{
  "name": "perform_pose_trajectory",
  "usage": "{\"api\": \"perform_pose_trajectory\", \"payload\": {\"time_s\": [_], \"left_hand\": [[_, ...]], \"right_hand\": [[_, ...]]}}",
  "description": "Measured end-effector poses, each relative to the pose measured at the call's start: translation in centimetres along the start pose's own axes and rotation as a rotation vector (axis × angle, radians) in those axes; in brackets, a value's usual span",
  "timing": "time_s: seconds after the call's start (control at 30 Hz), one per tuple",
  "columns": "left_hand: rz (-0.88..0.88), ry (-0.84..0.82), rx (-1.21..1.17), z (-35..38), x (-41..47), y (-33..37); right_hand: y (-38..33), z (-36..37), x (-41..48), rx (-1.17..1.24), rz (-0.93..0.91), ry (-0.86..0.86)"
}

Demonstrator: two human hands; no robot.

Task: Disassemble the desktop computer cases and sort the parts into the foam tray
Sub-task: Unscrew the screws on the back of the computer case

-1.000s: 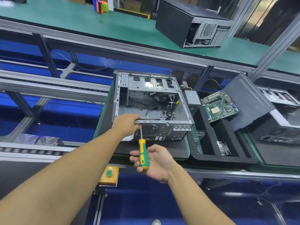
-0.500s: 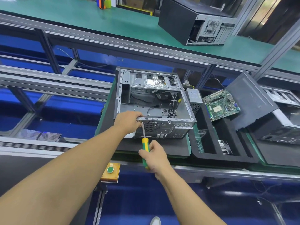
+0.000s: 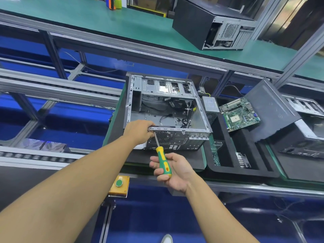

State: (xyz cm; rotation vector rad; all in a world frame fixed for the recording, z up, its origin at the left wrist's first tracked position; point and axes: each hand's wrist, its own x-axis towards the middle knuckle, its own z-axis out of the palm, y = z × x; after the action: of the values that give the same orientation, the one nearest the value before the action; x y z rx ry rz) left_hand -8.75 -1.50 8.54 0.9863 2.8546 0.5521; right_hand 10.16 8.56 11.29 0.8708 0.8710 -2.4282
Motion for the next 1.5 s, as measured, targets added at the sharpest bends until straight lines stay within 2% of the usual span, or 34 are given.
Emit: {"api": "perform_pose_trajectory", "payload": {"time_s": [0.07, 0.13, 0.27, 0.3, 0.33, 0.37, 0.47, 0.53, 0.67, 0.77, 0.83, 0.87, 1.0, 1.03, 1.07, 1.1, 1.23, 1.3, 1.4, 1.5], "left_hand": [[0.002, -0.001, 0.001, 0.0, 0.0, 0.0], [0.001, -0.002, 0.002, 0.0, -0.1, 0.0], [0.006, 0.008, 0.011, 0.0, -0.1, 0.1], [0.007, 0.008, 0.007, 0.0, -0.1, 0.1], [0.009, 0.007, 0.004, 0.0, -0.1, 0.1], [0.012, 0.006, 0.003, 0.0, -0.1, 0.1], [0.014, 0.004, 0.001, 0.0, -0.2, 0.0], [0.012, 0.000, -0.001, -0.1, -0.1, -0.1], [0.002, -0.001, -0.008, -0.1, -0.1, 0.0], [-0.001, 0.003, -0.009, -0.1, -0.2, 0.0], [-0.001, 0.001, -0.005, -0.2, -0.2, 0.1], [-0.002, -0.001, -0.006, -0.2, -0.2, 0.1], [-0.005, 0.009, 0.002, -0.1, -0.3, 0.2], [-0.002, 0.011, 0.001, -0.1, -0.3, 0.3], [0.000, 0.010, 0.000, -0.1, -0.3, 0.3], [0.001, 0.007, -0.001, -0.1, -0.3, 0.2], [-0.013, -0.003, -0.004, -0.2, -0.3, 0.2], [-0.011, -0.003, 0.001, -0.2, -0.3, 0.2], [-0.004, -0.001, 0.008, -0.2, -0.4, 0.1], [0.010, 0.004, 0.011, -0.1, -0.3, 0.1]], "right_hand": [[0.3, 0.1, -0.1, -0.051, -0.036, 0.067], [1.0, 0.5, 0.1, -0.243, -0.155, 0.244], [2.4, 2.1, 0.7, -1.237, -0.525, 0.794], [2.7, 2.5, 0.8, -1.373, -0.571, 0.863], [3.0, 2.5, 0.9, -1.411, -0.591, 0.871], [3.2, 2.2, 1.2, -1.348, -0.588, 0.823], [2.8, 1.9, 1.3, -0.735, -0.403, 0.544], [1.9, 1.6, 1.0, -0.440, -0.226, 0.394], [0.7, 0.0, 0.2, -0.208, -0.041, 0.105], [1.0, -0.9, -0.2, -0.157, -0.061, 0.047], [1.5, -0.9, 0.0, -0.262, -0.167, 0.145], [1.8, -0.6, 0.1, -0.400, -0.257, 0.250], [3.9, 0.7, 0.8, -1.276, -0.611, 0.830], [4.5, 1.0, 0.9, -1.409, -0.651, 0.934], [4.8, 1.1, 1.0, -1.441, -0.671, 0.970], [4.8, 0.8, 1.3, -1.376, -0.649, 0.934], [3.6, 0.4, 1.3, -0.494, -0.377, 0.499], [2.7, -0.1, 0.8, -0.222, -0.268, 0.331], [2.1, -0.6, 0.3, -0.079, -0.195, 0.176], [2.5, -0.5, 0.2, -0.057, -0.235, 0.194]]}}
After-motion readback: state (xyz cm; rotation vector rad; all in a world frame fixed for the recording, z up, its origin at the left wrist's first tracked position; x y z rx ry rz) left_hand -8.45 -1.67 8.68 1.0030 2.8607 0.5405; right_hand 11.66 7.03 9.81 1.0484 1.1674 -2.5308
